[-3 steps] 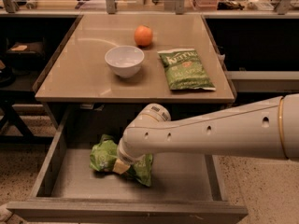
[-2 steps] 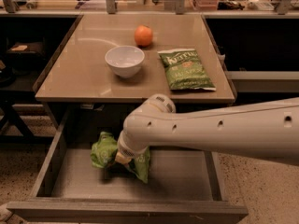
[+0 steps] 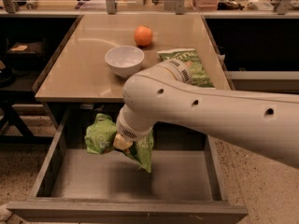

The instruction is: Pick green rice chip bag from top drawer and place on counter

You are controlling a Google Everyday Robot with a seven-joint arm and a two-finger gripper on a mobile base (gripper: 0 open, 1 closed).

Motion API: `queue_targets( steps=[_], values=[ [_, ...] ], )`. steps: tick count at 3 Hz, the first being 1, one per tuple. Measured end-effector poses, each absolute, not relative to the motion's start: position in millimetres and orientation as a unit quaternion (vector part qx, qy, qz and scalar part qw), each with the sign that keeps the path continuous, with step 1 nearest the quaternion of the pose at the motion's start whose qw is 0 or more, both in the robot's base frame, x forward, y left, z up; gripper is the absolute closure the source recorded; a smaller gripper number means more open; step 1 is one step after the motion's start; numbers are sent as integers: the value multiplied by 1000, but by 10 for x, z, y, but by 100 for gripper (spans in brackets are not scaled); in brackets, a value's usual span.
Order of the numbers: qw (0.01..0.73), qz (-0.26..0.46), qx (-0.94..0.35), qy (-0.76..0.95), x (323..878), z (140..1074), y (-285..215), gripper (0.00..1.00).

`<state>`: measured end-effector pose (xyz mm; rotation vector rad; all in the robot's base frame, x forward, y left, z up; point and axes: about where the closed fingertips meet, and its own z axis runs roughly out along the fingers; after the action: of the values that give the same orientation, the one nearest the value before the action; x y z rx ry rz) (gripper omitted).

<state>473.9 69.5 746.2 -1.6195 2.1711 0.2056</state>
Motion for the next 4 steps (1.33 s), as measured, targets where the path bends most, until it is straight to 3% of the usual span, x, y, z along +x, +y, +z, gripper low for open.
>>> queue_targets(
  steps=[3,4],
  values=[
    [221,75,-585,777,4644,8148,774,100],
    [259,67,-589,763,4616,8635,1011,100]
  ],
)
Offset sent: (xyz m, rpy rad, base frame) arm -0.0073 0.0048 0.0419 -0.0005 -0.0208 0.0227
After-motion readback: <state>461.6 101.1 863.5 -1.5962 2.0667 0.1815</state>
